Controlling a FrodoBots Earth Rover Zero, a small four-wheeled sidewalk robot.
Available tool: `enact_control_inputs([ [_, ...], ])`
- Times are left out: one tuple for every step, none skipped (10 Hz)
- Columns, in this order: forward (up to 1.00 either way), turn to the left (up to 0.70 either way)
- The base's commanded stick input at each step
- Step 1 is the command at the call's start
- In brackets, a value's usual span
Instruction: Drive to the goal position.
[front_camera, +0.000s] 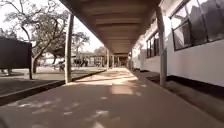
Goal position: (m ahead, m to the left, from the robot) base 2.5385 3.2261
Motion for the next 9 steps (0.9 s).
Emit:
enact_control_inputs([
  [0.70,0.00],
  [0.70,0.00],
  [0.70,0.00],
  [0.70,0.00],
  [0.70,0.00],
  [0.70,0.00],
  [0.70,0.00],
  [0.70,0.00],
  [0.70,0.00],
])
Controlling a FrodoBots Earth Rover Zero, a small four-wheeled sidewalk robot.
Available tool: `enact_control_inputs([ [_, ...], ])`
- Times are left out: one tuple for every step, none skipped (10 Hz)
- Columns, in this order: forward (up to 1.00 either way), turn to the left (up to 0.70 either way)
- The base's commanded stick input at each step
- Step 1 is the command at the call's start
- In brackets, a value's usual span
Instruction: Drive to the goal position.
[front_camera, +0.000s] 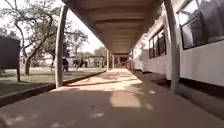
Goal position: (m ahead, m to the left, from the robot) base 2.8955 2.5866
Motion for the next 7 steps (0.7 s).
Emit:
enact_control_inputs([
  [0.70,0.00],
  [0.70,0.00],
  [0.70,0.00],
  [0.70,0.00],
  [0.70,0.00],
  [0.70,0.00],
  [0.70,0.00],
])
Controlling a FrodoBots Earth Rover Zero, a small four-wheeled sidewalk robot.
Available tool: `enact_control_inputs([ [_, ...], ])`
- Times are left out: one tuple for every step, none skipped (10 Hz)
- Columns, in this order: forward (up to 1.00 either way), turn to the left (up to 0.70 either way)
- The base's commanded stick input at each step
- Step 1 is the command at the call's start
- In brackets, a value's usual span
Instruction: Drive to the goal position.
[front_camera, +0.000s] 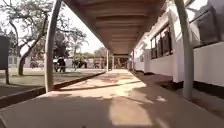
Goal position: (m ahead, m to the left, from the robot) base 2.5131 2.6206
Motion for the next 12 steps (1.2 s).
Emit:
enact_control_inputs([
  [0.70,0.00],
  [0.70,0.00],
  [0.70,0.00],
  [0.70,0.00],
  [0.70,0.00],
  [0.70,0.00],
  [0.70,0.00],
  [0.70,0.00],
  [0.70,0.00],
  [0.70,0.00],
  [0.70,0.00],
  [0.70,0.00],
])
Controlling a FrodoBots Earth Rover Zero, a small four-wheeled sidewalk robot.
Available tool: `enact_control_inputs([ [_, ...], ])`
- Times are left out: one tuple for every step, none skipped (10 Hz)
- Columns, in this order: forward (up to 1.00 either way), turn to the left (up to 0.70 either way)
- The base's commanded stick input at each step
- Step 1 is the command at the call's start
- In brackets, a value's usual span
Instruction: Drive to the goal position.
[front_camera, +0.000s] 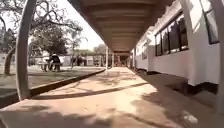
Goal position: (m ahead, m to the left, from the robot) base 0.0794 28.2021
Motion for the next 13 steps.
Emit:
enact_control_inputs([
  [0.70,0.00],
  [0.70,0.00],
  [0.70,0.00],
  [0.70,0.00],
  [0.70,0.00],
  [0.70,0.00],
  [0.70,0.00],
  [0.70,0.00],
  [0.70,0.00],
  [0.70,0.00],
  [0.70,0.00],
  [0.70,0.00],
  [0.70,0.00],
])
